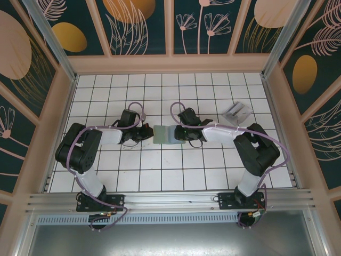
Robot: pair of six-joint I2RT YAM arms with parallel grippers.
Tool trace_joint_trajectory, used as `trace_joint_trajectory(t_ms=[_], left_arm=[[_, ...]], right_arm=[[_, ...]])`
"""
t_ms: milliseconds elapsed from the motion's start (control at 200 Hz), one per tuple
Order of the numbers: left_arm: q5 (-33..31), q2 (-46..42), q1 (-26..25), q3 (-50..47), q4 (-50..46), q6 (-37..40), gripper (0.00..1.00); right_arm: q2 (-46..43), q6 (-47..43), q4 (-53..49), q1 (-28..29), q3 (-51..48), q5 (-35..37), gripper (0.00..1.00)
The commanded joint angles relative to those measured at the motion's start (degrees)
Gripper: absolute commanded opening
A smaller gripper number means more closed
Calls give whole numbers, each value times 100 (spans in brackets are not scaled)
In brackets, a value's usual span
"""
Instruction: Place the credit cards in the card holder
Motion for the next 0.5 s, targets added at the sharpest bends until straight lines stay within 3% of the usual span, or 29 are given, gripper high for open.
trace_joint_trajectory(t_ms=[0, 495], left_arm=[[66, 80, 18, 26, -45, 32, 4], [81, 101, 23, 78, -77, 40, 3]], right_arm=[[156, 27, 29, 45, 84, 6, 30], [202, 57, 132, 45, 83, -200, 25]])
